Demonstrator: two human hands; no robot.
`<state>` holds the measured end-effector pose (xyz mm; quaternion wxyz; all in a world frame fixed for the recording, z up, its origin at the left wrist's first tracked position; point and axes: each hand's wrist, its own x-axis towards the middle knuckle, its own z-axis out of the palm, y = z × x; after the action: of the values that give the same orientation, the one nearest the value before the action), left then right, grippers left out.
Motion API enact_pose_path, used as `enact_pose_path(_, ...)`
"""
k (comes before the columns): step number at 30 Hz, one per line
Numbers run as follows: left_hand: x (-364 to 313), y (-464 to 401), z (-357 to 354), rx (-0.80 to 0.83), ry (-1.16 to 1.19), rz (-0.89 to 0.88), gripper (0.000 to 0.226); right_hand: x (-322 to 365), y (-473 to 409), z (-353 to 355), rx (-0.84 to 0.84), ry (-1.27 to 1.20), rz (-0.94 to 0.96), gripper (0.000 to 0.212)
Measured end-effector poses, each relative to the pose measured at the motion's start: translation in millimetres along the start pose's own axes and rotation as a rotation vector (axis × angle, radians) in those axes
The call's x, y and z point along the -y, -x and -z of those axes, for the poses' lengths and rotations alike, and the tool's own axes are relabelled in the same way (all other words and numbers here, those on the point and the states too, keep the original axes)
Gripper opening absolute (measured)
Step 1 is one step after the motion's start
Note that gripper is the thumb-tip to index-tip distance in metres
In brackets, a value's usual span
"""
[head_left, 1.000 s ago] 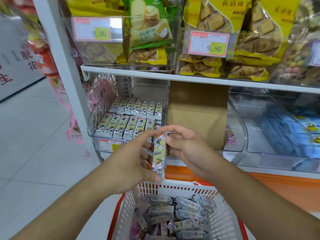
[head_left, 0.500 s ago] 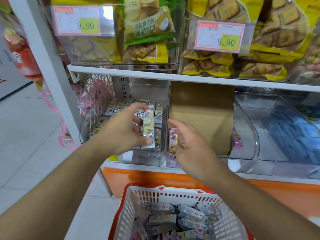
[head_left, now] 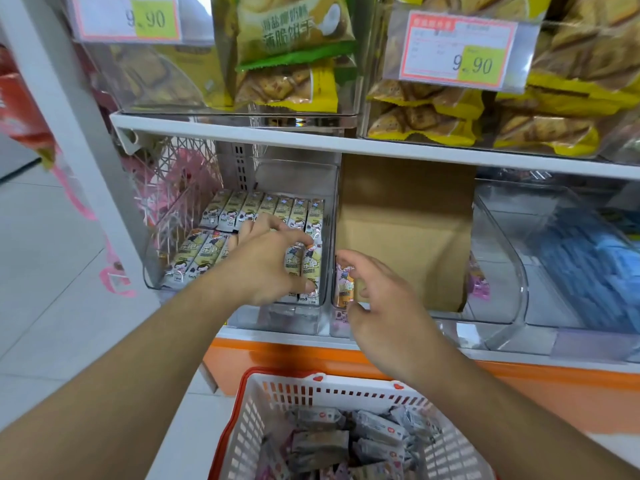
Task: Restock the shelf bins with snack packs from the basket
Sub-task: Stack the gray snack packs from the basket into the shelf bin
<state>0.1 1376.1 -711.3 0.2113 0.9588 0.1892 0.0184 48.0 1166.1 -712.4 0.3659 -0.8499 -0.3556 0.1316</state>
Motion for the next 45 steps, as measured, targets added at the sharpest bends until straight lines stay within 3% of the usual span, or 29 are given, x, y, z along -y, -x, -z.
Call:
enact_pose_path(9, -2, 5, -9, 0.071, -0.18, 0.007, 0.068, 0, 3, -1, -0.004, 0.003, 0.001, 0.073)
enact_pose_path(21, 2, 10, -12, 0.109, -0.116, 0.034, 0.072, 3, 5, 3, 0.014, -0.002, 0.011, 0.074)
enact_pose_path(25, -2, 32, -10, -0.058, -0.025, -0.024, 0.064, 4, 13, 7, -0.034, -0.004, 0.026, 0.068)
enact_pose_path(30, -7, 83, -6, -0.32, 0.077, -0.131, 0.053, -9, 34, 3, -0.135, -0.052, 0.09, 0.046)
enact_pose_path(34, -1, 124, -26, -0.412, 0.191, -0.109, 0.033, -26, 62, -12, -0.08, -0.088, 0.084, 0.03)
enact_pose_path(38, 24, 163, -84, -0.311, 0.225, 0.019, 0.029, -50, 89, -48, 0.15, 0.025, -0.002, 0.024)
enact_pose_path(45, 79, 202, -196, 0.036, 0.119, 0.31, 0.071, -111, 100, -123, 0.41, 0.152, -0.208, 0.027)
